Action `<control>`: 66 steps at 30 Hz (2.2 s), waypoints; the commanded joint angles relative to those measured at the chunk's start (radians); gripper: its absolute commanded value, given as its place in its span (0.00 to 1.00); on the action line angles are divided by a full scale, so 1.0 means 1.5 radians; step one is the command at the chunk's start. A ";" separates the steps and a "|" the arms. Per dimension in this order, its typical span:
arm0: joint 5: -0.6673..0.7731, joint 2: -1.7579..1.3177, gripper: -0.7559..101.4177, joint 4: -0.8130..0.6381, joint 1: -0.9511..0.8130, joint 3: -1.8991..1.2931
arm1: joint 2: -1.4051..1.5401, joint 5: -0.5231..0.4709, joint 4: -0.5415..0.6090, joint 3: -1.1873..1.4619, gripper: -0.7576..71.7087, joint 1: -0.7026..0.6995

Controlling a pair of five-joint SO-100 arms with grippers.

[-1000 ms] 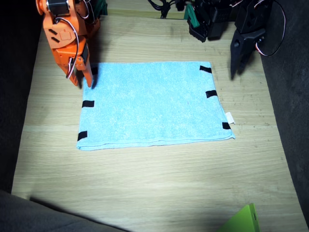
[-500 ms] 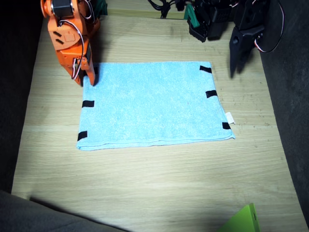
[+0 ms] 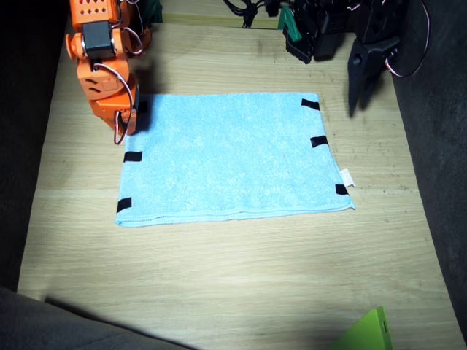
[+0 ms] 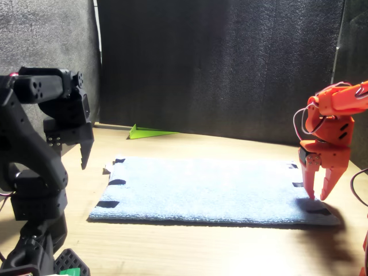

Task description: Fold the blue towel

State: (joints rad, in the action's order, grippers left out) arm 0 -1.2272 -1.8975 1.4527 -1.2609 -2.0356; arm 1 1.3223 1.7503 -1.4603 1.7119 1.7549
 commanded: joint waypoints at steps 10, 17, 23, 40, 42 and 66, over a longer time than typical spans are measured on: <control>-0.002 -0.051 0.23 -0.013 0.000 -0.045 | 0.075 0.002 -0.044 -0.013 0.24 0.042; 0.009 -0.057 0.23 -0.019 0.017 -0.061 | 0.100 -0.006 -0.036 -0.016 0.28 0.030; 0.007 -0.060 0.23 -0.019 0.014 -0.065 | 0.055 -0.022 -0.017 -0.032 0.28 0.001; -0.006 -0.045 0.23 -0.055 0.002 -0.092 | -0.181 -0.030 -0.087 -0.299 0.25 0.007; -0.008 -0.047 0.23 -0.055 -0.003 -0.090 | -0.187 -0.020 -0.086 -0.288 0.23 0.015; -0.005 -0.076 0.22 -0.051 -0.002 -0.099 | -0.052 0.022 -0.149 -0.231 0.01 0.102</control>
State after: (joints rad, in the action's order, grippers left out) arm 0 -1.2257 -1.9834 1.3729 -1.2487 -2.1706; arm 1 1.1443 1.7595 -1.6352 1.3837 1.8592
